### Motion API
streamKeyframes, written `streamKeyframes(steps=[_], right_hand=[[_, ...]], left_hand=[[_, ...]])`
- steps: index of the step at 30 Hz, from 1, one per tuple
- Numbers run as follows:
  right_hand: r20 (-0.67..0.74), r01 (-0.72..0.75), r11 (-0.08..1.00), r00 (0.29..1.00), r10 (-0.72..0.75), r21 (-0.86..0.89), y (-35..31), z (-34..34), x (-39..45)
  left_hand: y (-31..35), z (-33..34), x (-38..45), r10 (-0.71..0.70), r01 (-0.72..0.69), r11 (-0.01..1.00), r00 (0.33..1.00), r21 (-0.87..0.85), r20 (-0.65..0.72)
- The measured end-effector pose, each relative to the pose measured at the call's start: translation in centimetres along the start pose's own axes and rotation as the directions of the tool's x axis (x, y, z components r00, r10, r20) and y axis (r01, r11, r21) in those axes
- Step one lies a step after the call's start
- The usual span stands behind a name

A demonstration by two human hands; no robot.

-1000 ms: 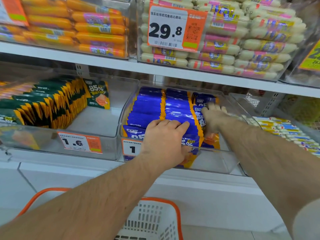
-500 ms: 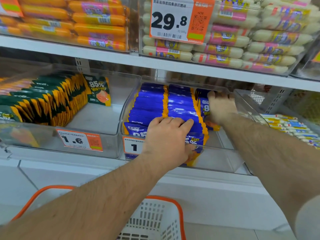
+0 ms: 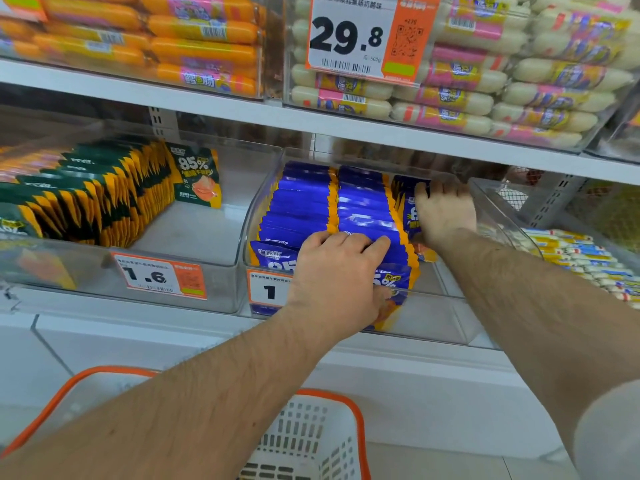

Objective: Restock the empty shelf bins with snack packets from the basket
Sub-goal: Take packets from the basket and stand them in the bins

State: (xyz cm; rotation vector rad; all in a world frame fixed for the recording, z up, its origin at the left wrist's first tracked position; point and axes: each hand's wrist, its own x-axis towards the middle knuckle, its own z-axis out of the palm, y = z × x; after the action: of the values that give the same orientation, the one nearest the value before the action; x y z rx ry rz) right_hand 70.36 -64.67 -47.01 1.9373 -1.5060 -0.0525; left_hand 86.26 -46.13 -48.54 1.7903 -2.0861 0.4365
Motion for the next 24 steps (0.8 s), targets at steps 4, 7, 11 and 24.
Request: streamKeyframes(steps=[4,7,11,24], right_hand=[[0.012,-0.001,1.000,1.000,0.001,0.015,0.4,-0.3,-0.2],[0.049,0.011,0.999,0.999,-0.013,0.039,0.4,-0.2,-0.6],[0.079,0.019,0.999,0.997,-0.022,0.041,0.1,-0.1,-0.8],[0.306,0.081,0.988,0.944,-0.119,0.133,0.5,-0.6,-1.9]], left_hand=[[0.0,0.0,0.0,-0.002,0.002,1.000,1.000,0.003,0.005],[0.0,-0.1,-0.1,0.001,-0.001,1.000,1.000,-0.002,0.006],[0.0,-0.1,0.0,0.004,-0.004,1.000,1.000,-0.004,0.011],[0.1,-0.4,0.2,-0.003,0.003,1.000,0.999,0.002,0.036]])
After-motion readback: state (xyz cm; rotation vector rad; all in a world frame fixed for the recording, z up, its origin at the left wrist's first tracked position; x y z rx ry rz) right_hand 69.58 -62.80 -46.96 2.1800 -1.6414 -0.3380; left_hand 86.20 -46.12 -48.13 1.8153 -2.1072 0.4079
